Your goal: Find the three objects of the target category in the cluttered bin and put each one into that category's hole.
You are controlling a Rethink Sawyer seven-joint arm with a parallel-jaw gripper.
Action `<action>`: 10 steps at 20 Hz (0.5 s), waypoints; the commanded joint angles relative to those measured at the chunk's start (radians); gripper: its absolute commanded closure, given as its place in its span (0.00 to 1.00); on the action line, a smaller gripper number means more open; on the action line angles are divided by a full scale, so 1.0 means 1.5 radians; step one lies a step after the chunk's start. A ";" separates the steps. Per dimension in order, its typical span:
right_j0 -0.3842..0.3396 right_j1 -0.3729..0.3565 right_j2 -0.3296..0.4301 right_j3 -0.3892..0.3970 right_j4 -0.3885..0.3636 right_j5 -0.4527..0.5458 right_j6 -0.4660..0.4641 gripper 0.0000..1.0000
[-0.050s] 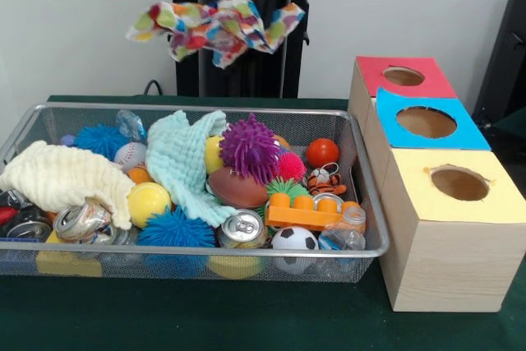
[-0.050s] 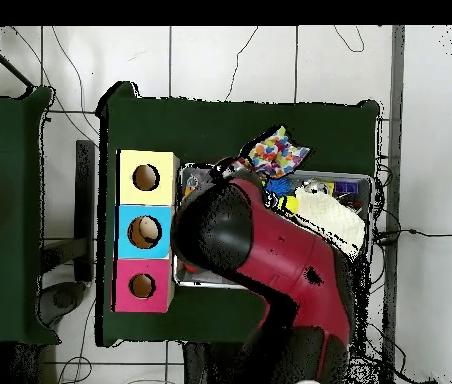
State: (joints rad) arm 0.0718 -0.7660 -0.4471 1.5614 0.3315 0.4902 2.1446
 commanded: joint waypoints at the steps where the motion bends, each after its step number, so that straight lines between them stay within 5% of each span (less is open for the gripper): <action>1: 0.025 0.089 0.045 -0.036 0.039 0.000 0.189 1.00; 10: 0.039 0.138 0.065 -0.029 0.075 -0.059 0.174 1.00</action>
State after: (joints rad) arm 0.1345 -0.6413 -0.4457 1.5192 0.3933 0.4556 2.1446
